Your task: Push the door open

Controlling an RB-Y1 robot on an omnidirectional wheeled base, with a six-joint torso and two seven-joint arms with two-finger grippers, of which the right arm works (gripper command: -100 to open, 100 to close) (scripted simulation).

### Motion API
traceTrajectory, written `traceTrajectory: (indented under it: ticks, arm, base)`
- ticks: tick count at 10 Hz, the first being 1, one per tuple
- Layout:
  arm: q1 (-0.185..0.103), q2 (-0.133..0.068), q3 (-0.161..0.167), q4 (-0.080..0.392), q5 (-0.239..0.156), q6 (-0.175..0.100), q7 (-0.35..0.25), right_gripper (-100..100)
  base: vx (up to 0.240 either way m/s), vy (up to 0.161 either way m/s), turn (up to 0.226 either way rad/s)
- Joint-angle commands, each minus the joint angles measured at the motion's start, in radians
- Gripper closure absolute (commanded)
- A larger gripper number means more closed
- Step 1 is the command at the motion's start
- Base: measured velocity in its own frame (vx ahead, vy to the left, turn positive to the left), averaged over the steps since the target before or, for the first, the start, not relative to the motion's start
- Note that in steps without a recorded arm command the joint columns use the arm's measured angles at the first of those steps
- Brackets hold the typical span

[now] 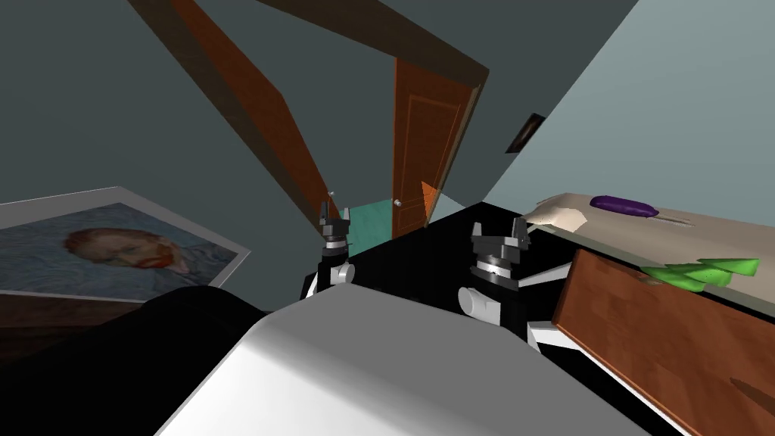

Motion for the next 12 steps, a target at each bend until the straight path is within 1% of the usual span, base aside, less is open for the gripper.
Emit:
traceTrajectory:
  ticks: [1,2,3,8,12]
  arm:
    - [-0.013,-0.009,-0.001,0.034,-0.007,-0.01,-0.024,-100]
    - [-0.02,-0.013,0.0,0.053,-0.01,-0.015,-0.036,-100]
    - [-0.035,-0.02,0.002,0.091,-0.016,-0.024,-0.061,-100]
    - [-0.082,-0.039,0.008,0.21,-0.036,-0.054,-0.138,-100]
    - [-0.126,-0.051,0.013,0.319,-0.054,-0.081,-0.21,-100]
  base:
    - [0.079,-0.03,0.095]
    - [0.069,-0.024,0.091]
    - [0.084,-0.043,0.136]
    - [0.094,-0.035,0.123]
    - [0.084,-0.048,0.128]
